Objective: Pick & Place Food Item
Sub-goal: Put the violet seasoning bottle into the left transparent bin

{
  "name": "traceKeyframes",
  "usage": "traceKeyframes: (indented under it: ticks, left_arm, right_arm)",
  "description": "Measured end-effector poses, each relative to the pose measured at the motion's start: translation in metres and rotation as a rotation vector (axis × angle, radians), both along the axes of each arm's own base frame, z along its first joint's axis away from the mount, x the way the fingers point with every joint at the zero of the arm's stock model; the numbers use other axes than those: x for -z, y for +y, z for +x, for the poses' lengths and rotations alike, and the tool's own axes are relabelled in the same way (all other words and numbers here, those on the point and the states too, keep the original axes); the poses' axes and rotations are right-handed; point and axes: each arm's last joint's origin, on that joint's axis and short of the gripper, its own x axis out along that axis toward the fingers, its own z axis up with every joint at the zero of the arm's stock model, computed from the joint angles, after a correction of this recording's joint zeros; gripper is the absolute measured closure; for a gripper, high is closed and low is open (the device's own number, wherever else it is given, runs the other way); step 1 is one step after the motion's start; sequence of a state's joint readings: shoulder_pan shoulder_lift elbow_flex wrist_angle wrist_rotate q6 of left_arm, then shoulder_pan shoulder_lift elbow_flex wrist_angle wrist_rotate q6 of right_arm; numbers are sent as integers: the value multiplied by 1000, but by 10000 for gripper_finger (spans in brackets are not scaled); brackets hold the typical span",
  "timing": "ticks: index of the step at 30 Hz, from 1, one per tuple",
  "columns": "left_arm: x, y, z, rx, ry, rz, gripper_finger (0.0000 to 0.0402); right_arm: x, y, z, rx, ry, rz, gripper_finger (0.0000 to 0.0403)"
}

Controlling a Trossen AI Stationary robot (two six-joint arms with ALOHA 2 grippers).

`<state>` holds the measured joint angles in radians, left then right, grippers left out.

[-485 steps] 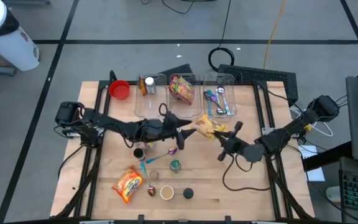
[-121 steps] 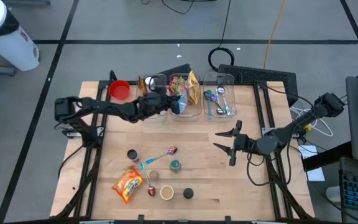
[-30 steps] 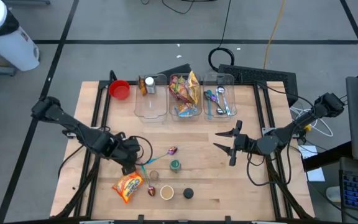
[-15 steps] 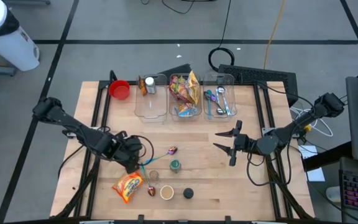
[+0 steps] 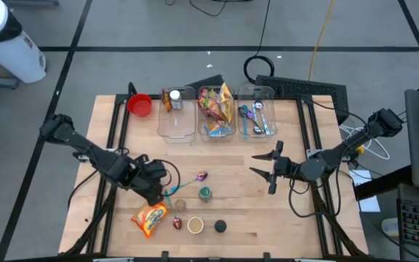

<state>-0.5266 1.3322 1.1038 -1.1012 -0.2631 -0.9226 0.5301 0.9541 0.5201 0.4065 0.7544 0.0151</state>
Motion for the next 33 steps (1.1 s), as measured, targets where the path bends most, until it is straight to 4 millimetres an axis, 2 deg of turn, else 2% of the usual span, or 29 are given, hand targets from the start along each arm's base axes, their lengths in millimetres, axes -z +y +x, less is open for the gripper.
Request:
traceKeyframes:
  ticks: [3,6,11,21,25,33]
  left_arm:
    - [0,-2,-1,30,7,-12,160]
    - [2,1,-4,47,87,-53,160]
    - [3,14,-4,-86,138,-56,160]
    - [13,16,-4,-101,214,4,158]
    - [20,15,-2,-104,247,5,140]
    - [21,14,0,-73,237,-12,87]
  right_arm:
    - [0,0,0,0,0,0,220]
    - [0,0,0,0,0,0,220]
    - [0,0,0,0,0,0,220]
    - [0,0,0,-1,3,-2,220]
    - [1,0,0,-1,8,-4,220]
    - [2,0,0,-1,14,-8,220]
